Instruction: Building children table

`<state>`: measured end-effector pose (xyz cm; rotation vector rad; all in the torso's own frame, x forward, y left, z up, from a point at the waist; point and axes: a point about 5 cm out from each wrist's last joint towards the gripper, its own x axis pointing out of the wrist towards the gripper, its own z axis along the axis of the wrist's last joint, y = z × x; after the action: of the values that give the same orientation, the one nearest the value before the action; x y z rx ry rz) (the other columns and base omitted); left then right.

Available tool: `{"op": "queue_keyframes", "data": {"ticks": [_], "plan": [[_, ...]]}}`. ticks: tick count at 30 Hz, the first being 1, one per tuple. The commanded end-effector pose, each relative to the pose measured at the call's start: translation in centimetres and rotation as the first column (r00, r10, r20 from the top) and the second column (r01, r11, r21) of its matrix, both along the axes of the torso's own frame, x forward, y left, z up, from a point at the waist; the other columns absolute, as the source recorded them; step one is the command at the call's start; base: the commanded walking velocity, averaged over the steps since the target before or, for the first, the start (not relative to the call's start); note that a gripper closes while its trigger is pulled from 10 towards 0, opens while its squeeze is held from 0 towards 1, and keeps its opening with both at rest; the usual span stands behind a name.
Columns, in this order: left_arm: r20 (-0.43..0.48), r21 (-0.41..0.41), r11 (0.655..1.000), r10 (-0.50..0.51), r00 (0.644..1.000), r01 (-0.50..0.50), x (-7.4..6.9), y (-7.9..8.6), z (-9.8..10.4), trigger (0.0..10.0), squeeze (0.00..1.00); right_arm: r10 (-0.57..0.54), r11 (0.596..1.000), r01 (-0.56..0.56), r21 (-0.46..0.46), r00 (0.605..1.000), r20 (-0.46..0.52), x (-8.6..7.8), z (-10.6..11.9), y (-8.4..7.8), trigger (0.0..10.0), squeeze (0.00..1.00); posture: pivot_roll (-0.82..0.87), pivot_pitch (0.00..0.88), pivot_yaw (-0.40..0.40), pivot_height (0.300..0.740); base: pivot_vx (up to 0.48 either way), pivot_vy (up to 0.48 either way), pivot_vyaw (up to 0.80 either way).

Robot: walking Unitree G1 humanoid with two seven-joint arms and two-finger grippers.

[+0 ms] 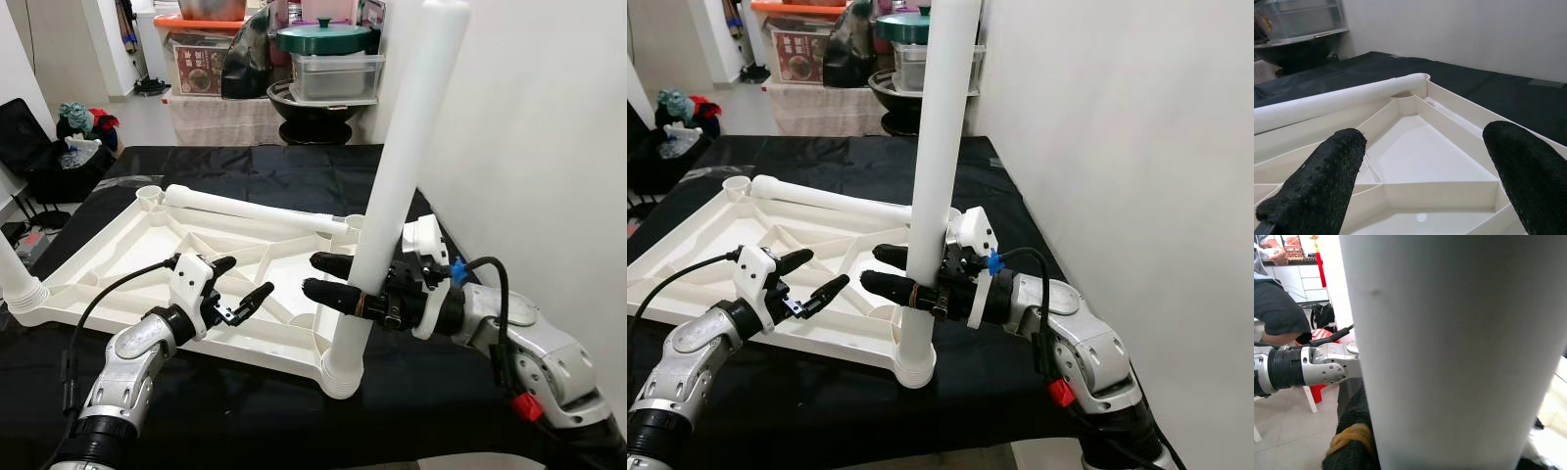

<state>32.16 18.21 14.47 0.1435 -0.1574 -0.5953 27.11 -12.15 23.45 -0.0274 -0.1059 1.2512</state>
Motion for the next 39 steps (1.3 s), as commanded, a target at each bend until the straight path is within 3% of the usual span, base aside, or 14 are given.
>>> {"op": "queue_keyframes", "data": {"ticks": [1, 18, 39], "plan": [[-0.003, 0.011, 1.000, 0.001, 1.000, -0.001, -0.1, 0.0, 0.0, 10.0, 0.00, 0.015, 1.000, -0.015, -0.008, 1.000, 0.010, -0.2, -0.3, 0.4, 0.0, 0.00, 0.05, 0.000, -0.048, 0.740, 0.000, 0.000, 0.00], [-0.002, 0.009, 1.000, 0.006, 1.000, -0.006, -0.2, -0.1, 0.0, 10.0, 0.00, -0.007, 0.994, 0.013, -0.106, 0.998, 0.056, 0.5, -1.2, -0.1, 0.0, 0.00, 0.06, 0.000, -0.054, 0.740, 0.000, 0.000, 0.00], [-0.006, 0.004, 1.000, -0.002, 1.000, 0.003, -0.1, -0.6, -0.1, 10.0, 0.00, -0.068, 0.994, 0.078, -0.081, 0.991, 0.113, 1.7, -0.1, -0.4, 0.0, 0.00, 0.05, 0.000, -0.055, 0.740, 0.000, 0.000, 0.00]]}}
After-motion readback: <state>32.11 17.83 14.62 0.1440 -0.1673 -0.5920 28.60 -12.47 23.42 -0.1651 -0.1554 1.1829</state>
